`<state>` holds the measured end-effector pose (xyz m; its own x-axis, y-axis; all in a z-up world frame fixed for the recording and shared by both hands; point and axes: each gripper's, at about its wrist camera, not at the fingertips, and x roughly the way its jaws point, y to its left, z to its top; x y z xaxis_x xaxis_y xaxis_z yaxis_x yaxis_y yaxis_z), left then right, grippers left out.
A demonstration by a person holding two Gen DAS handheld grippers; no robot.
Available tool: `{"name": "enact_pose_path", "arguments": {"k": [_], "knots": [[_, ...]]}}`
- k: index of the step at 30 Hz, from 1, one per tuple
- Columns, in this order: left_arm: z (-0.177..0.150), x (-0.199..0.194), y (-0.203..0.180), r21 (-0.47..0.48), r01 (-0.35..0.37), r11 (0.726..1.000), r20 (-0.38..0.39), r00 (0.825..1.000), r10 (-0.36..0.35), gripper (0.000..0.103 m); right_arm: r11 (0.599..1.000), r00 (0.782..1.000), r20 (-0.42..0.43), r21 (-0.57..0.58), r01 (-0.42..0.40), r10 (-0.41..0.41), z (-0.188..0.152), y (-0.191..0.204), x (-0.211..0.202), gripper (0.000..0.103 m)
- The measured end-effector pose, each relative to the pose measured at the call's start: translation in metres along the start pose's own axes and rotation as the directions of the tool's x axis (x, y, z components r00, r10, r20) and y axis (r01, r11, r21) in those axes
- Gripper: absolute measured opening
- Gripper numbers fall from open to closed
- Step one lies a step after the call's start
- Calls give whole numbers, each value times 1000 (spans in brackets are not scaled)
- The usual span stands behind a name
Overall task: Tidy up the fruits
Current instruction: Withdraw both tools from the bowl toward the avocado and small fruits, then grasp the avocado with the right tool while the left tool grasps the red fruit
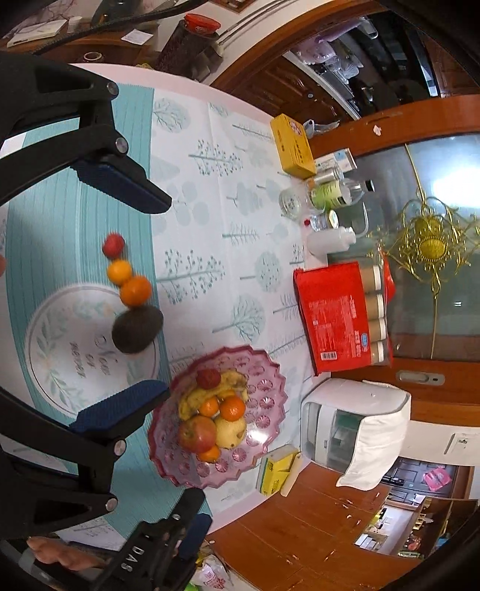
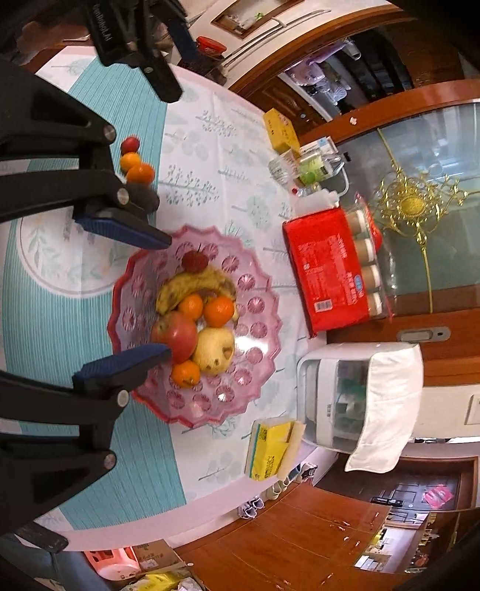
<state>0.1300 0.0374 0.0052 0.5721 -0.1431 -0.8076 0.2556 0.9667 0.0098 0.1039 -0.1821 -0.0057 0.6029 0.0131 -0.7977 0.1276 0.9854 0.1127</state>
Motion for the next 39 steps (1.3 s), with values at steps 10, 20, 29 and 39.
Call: {"name": "enact_pose_path", "arguments": {"k": [10, 20, 29, 39], "knots": [[-21, -3, 57, -17, -24, 1000, -16, 1000, 23, 91, 999, 1000, 11, -31, -16, 17, -12, 55, 2, 54], [-38, 14, 98, -27, -19, 999, -51, 999, 17, 91, 999, 999, -31, -38, -31, 29, -25, 87, 25, 54], [-56, 60, 106, 21, 29, 999, -126, 992, -26, 88, 999, 993, -119, -27, -19, 16, -48, 96, 60, 54], [-76, 122, 98, 41, 127, 991, -235, 965, -114, 75, 999, 980, -195, -32, -44, 37, -68, 101, 95, 54]]}}
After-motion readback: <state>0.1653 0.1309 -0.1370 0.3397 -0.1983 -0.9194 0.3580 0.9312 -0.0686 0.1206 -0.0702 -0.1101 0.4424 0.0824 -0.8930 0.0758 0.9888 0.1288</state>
